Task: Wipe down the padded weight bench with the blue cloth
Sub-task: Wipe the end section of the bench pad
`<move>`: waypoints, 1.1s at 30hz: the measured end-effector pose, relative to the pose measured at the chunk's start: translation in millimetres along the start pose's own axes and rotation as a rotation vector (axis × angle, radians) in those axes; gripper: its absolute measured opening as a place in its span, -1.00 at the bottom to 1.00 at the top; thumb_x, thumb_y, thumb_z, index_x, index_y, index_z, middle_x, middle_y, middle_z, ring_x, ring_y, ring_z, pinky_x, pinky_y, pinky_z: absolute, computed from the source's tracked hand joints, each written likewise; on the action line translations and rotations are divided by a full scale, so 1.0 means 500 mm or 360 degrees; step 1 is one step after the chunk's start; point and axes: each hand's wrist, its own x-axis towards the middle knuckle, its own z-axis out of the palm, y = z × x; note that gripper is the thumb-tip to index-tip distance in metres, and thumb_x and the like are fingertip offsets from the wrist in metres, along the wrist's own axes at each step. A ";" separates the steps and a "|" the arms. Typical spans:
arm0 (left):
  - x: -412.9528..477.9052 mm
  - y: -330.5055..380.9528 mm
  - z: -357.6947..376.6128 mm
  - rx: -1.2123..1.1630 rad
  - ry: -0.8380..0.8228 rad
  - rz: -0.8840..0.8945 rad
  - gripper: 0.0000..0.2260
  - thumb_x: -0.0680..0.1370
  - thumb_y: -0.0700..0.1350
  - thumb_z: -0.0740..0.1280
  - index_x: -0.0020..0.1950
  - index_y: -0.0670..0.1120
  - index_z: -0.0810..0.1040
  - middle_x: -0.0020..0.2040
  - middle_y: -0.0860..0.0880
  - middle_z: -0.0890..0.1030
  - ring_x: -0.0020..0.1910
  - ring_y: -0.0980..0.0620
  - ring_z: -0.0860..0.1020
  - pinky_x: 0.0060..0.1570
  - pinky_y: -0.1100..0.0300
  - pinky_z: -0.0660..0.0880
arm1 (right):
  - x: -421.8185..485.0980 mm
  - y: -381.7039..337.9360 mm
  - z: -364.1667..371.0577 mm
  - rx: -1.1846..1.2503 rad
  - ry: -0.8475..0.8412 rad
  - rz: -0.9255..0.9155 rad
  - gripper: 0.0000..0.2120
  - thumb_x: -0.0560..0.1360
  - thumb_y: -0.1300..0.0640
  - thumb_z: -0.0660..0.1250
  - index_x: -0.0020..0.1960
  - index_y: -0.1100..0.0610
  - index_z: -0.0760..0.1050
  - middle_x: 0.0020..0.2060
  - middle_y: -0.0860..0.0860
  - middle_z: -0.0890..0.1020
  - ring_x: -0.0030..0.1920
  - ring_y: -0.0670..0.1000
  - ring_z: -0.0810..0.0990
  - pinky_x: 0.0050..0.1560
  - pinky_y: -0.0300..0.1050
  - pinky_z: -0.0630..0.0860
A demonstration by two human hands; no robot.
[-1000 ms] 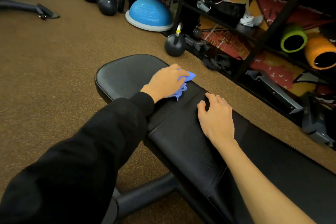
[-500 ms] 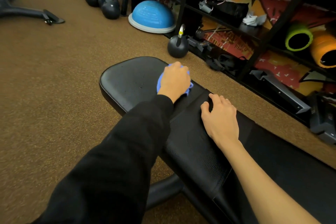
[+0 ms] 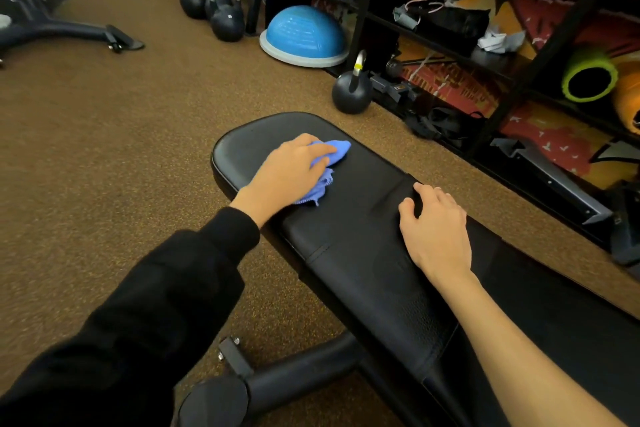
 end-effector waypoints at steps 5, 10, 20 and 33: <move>0.040 0.001 0.011 0.0195 0.0100 -0.0255 -0.70 0.62 -0.10 0.15 0.31 -0.04 0.52 0.24 -0.13 0.50 0.16 -0.15 0.49 0.06 0.03 0.44 | 0.000 -0.001 0.000 0.0008 0.0001 0.0007 -0.57 0.58 -0.03 0.07 0.38 0.11 0.36 0.33 0.13 0.46 0.42 0.15 0.29 0.45 0.09 0.16; -0.013 0.088 0.017 0.0141 0.0160 0.0126 -0.90 0.36 -0.13 0.50 -0.15 -0.08 0.68 -0.22 -0.05 0.61 -0.29 -0.02 0.58 -0.39 0.22 0.51 | 0.001 -0.004 -0.002 0.0017 0.0007 0.0001 -0.59 0.57 -0.02 0.08 0.35 0.12 0.38 0.29 0.14 0.49 0.39 0.16 0.33 0.42 0.10 0.20; -0.063 0.002 -0.025 -0.0020 0.0012 -0.0010 -0.70 0.62 -0.04 0.17 0.33 0.05 0.50 0.28 0.01 0.48 0.11 -0.04 0.54 -0.09 0.22 0.34 | -0.002 -0.005 -0.006 0.0011 0.0018 -0.0024 -0.60 0.58 -0.01 0.08 0.34 0.13 0.38 0.26 0.14 0.50 0.35 0.14 0.37 0.39 0.07 0.21; -0.014 -0.033 -0.014 0.0152 0.0155 -0.0284 -0.70 0.62 -0.09 0.17 0.30 -0.10 0.52 0.15 -0.15 0.51 0.03 -0.16 0.52 -0.07 0.15 0.34 | 0.003 0.002 0.004 -0.0003 0.0034 -0.0026 -0.57 0.56 -0.03 0.07 0.34 0.13 0.39 0.26 0.14 0.52 0.36 0.16 0.37 0.40 0.12 0.24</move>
